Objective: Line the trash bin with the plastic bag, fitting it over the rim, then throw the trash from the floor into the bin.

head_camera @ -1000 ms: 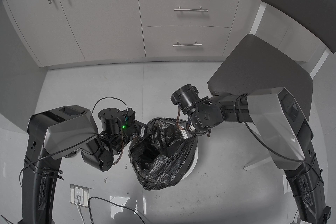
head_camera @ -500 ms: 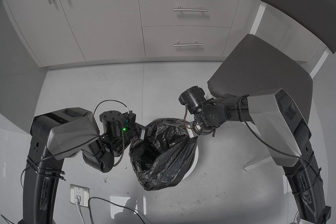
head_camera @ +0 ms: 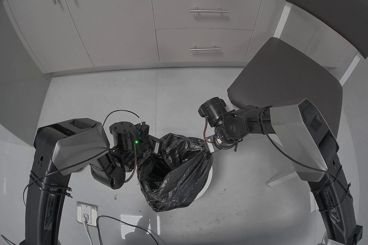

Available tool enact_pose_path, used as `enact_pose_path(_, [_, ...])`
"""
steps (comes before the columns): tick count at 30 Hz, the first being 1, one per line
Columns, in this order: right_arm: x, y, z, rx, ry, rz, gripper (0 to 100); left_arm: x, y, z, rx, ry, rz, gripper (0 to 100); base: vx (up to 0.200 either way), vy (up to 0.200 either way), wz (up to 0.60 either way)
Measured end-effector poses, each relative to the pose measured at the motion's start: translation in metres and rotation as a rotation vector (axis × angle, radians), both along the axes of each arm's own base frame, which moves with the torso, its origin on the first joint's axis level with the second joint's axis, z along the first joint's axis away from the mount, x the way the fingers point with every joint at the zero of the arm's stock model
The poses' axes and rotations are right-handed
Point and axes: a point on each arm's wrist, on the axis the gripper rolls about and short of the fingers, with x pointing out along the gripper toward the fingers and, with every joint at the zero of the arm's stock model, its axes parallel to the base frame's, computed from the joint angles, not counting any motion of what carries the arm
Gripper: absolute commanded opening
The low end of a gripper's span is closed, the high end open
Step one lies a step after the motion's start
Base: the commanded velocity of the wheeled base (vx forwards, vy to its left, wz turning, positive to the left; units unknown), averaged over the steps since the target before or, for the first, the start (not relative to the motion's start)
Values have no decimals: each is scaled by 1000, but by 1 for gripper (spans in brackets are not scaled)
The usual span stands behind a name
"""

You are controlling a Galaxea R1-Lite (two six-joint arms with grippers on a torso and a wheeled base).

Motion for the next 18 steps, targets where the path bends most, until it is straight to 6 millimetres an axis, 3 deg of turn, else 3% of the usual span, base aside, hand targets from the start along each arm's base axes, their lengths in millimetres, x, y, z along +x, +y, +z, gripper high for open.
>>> enact_pose_path(12, [8,-10,-25,-8,35,-44,100,0,1,-2,-6,8,4,100,0,0,0])
enact_pose_path(18, [11,-13,-26,3,31,-46,100,0,1,-2,-33,19,10,100,0,0,0])
